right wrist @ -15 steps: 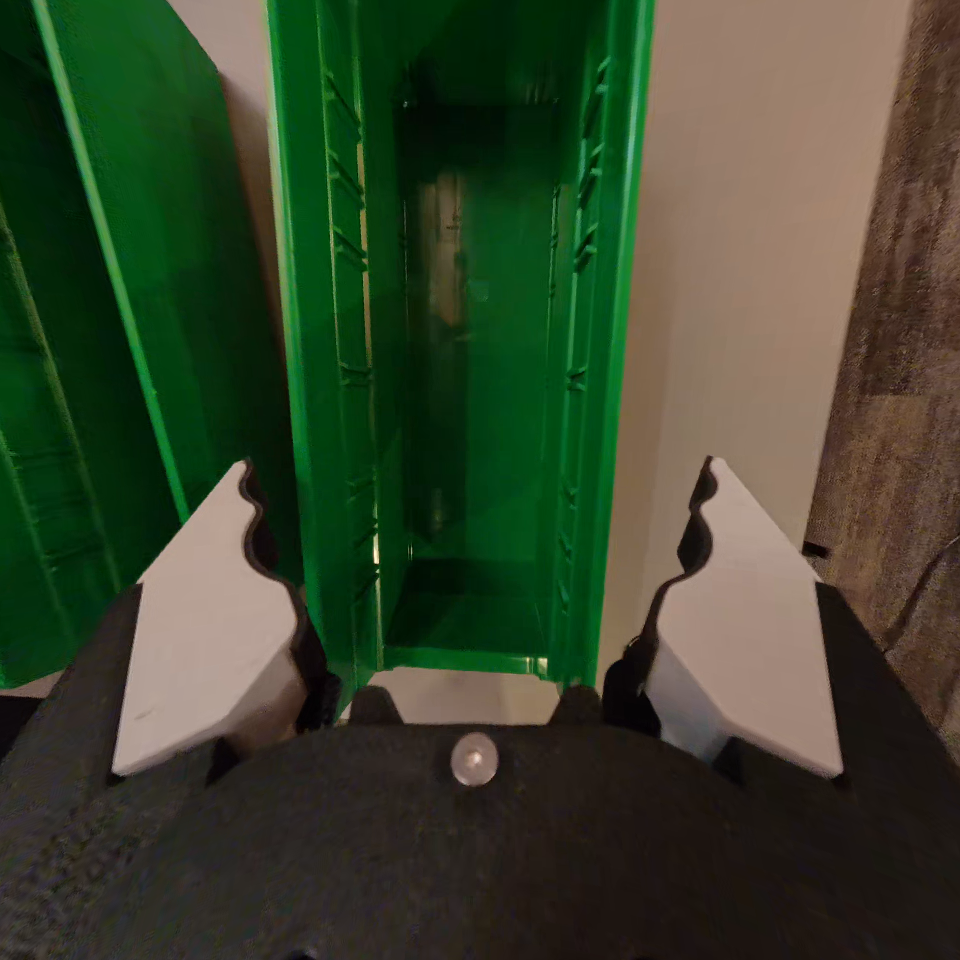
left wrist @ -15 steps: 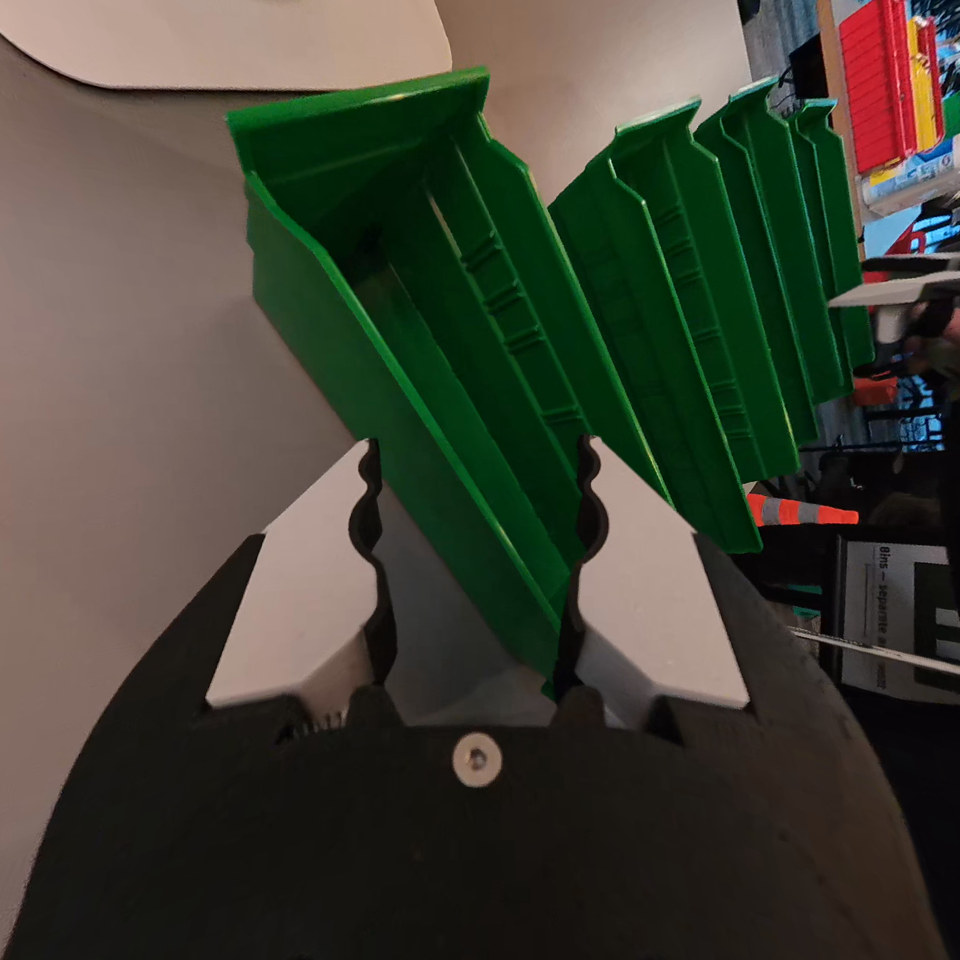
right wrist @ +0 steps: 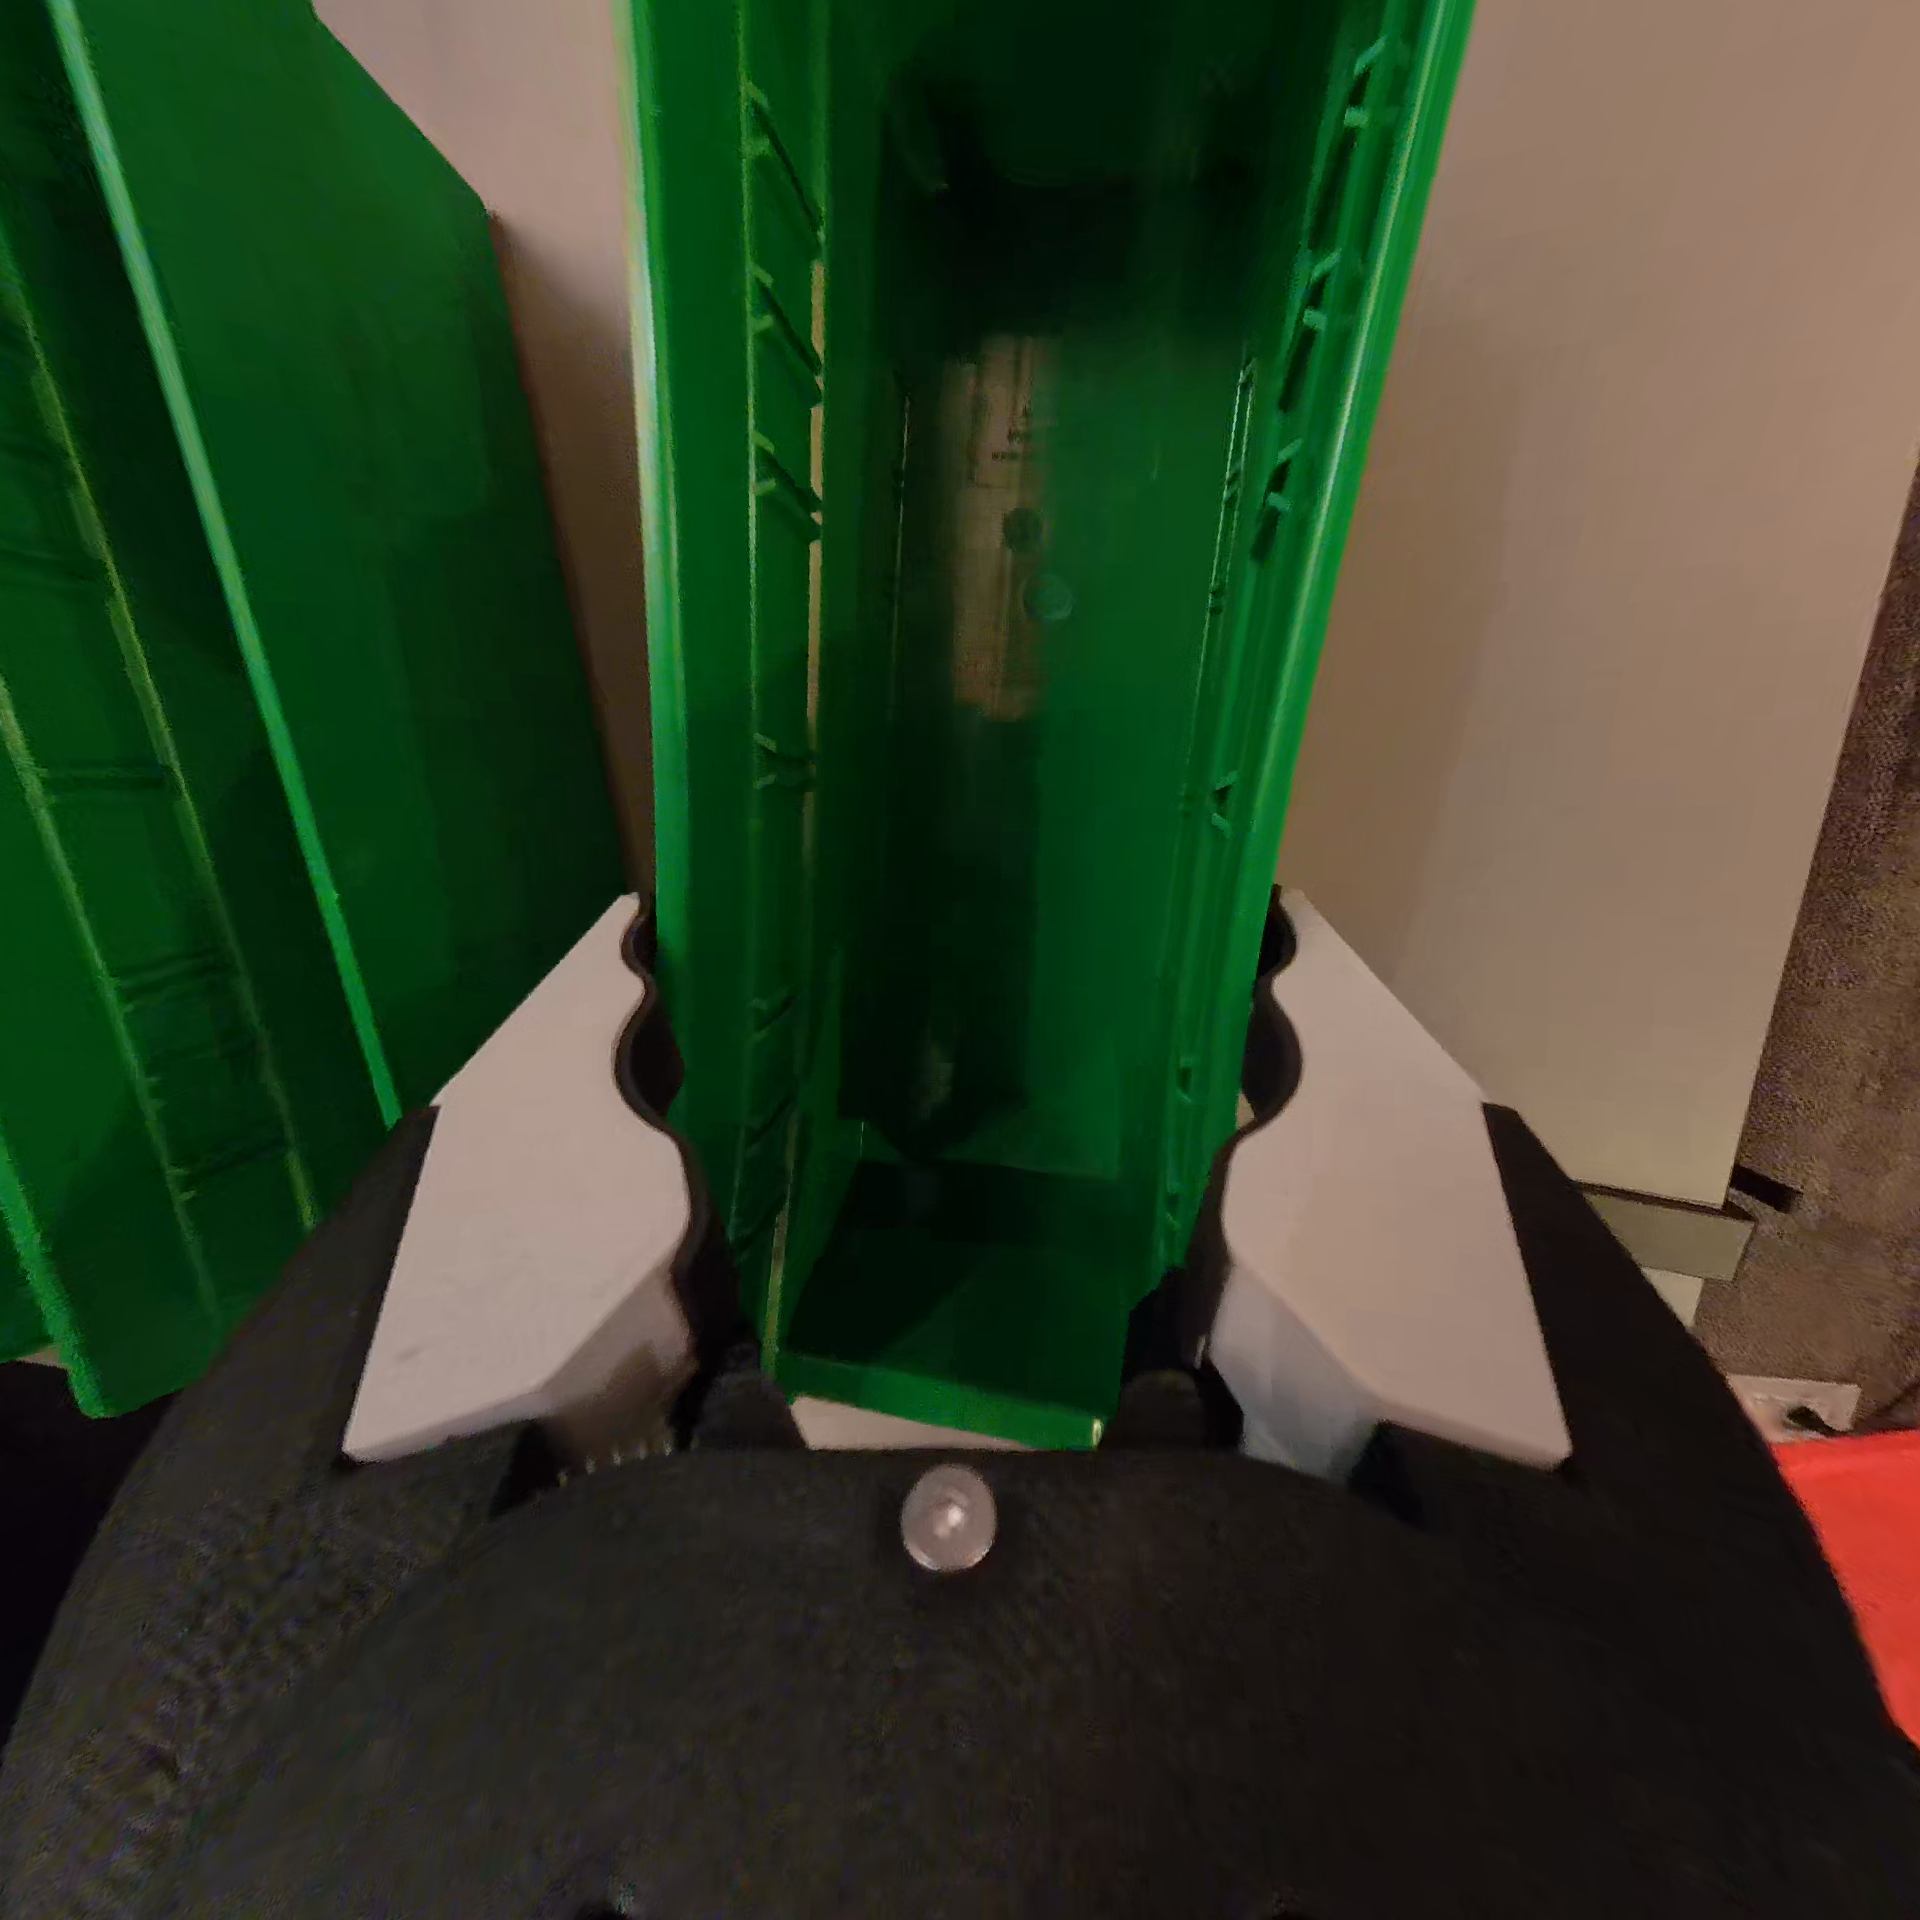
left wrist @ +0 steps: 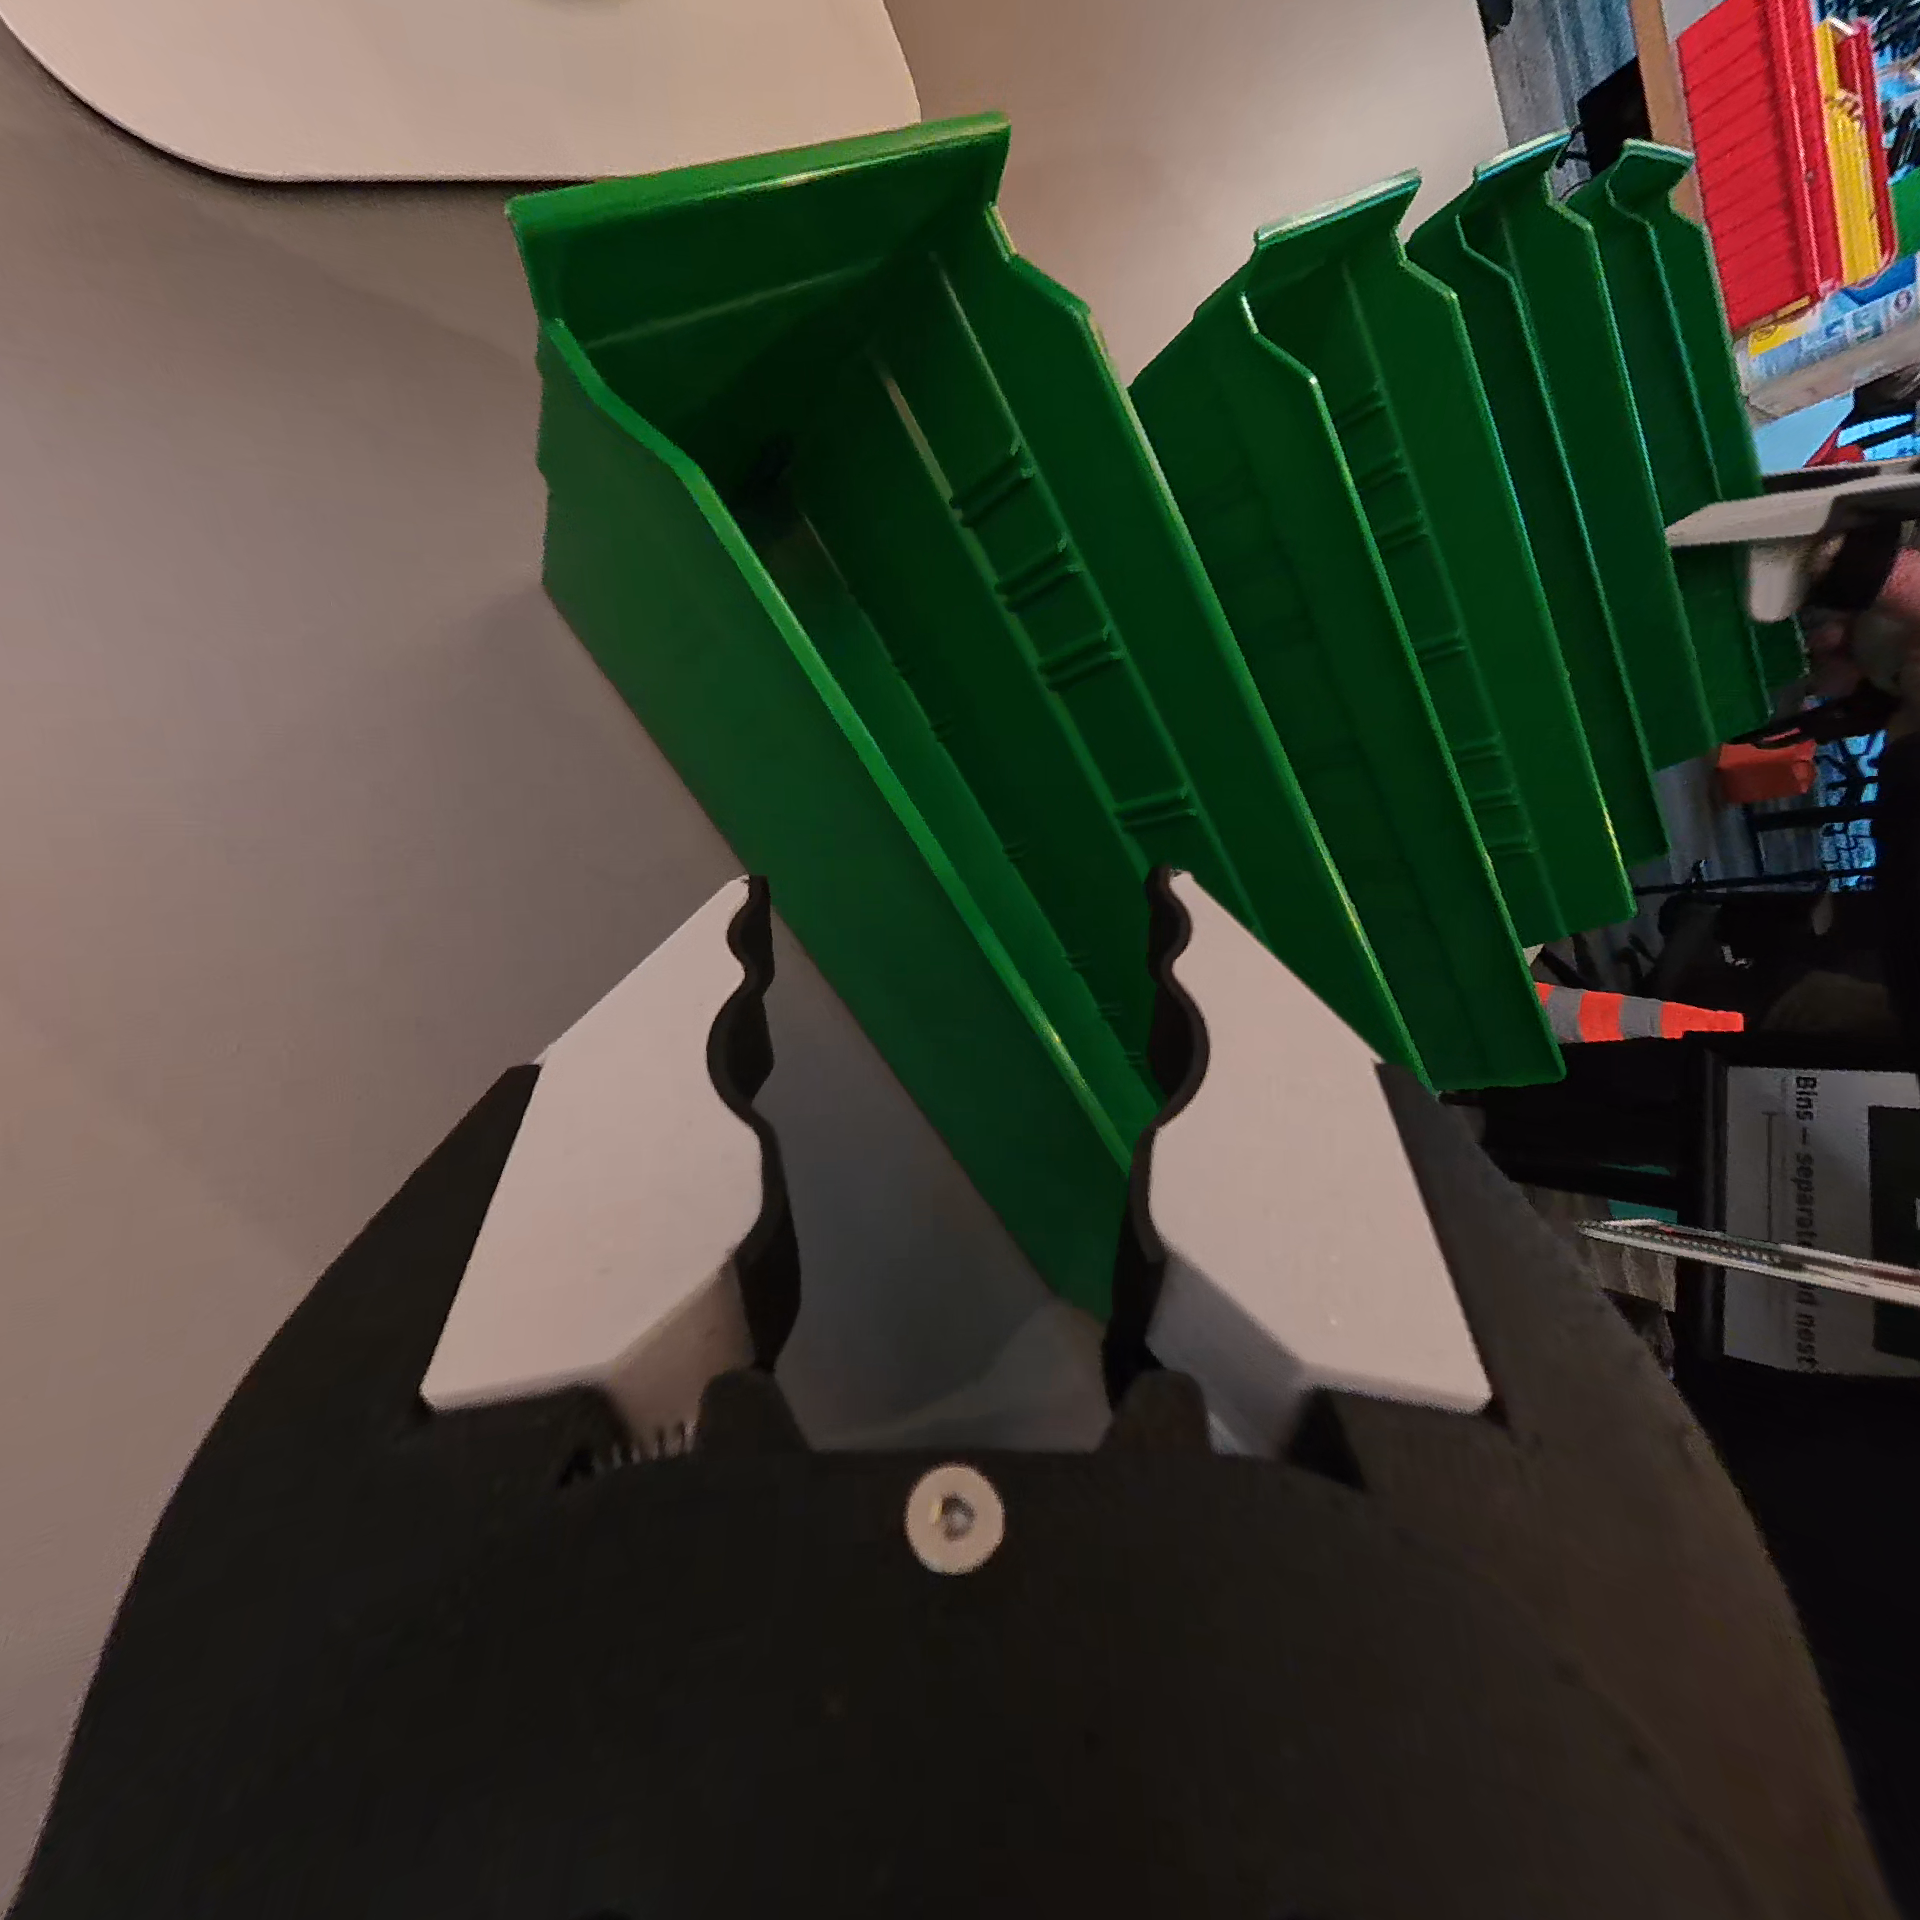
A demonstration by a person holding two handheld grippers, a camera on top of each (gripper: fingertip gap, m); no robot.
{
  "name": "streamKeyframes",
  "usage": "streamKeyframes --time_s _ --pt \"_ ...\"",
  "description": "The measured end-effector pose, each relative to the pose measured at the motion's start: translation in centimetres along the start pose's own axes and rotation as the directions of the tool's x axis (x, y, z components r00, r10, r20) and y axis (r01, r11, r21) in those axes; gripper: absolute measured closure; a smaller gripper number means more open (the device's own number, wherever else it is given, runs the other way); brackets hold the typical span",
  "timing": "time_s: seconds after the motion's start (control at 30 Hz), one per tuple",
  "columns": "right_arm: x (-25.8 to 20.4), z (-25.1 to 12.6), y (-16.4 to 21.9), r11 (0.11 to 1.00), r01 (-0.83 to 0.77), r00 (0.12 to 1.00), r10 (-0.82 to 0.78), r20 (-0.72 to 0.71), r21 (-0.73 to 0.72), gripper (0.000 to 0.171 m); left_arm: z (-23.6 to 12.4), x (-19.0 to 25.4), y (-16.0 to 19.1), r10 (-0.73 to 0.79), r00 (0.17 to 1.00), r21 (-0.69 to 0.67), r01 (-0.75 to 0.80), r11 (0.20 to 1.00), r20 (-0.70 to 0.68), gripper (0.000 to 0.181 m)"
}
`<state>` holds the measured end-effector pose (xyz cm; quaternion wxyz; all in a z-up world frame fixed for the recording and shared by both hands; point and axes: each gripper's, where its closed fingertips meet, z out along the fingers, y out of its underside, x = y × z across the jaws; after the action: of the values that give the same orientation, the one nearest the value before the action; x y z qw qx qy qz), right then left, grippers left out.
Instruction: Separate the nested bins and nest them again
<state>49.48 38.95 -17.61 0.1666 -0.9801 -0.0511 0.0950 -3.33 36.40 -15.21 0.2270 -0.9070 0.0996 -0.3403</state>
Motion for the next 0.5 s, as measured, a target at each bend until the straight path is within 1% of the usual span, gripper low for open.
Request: streamKeyframes --time_s 0.03,0.17,0.3,0.37,0.43,0.5 --pt "0.0 -0.3 -0.2 1.000 -0.004 1.000 0.004 0.003 0.011 0.062 0.0 -0.1 0.0 -0.002 1.000 0.001 0.002 1.000 -0.002 0.110" --pt "-0.3 -2.2 -0.9 0.999 0.021 1.000 -0.021 -0.019 0.031 0.065 -0.1 -0.4 -0.2 -0.001 1.000 0.007 0.001 1.000 -0.004 0.111" --pt "-2.3 -5.3 -2.2 0.997 0.043 0.999 -0.044 0.012 0.072 0.067 -0.1 -0.6 -0.4 0.000 1.000 0.009 0.000 1.000 -0.004 0.112" --pt "-4.3 -7.6 -3.2 0.992 0.074 0.997 -0.075 0.014 0.107 0.068 -0.2 -0.7 -0.5 0.000 1.000 0.012 0.000 1.000 -0.004 0.112" --pt "-7.3 -9.6 -4.2 0.984 0.098 0.993 -0.107 0.055 0.148 0.067 -0.2 -0.8 -0.6 -0.001 1.000 0.016 0.001 1.000 -0.006 0.112" --pt "-10.6 -10.5 -4.7 0.977 0.124 0.984 -0.144 0.106 0.171 0.064 -0.1 -1.0 -0.7 -0.001 1.000 0.015 0.001 1.000 -0.006 0.112"
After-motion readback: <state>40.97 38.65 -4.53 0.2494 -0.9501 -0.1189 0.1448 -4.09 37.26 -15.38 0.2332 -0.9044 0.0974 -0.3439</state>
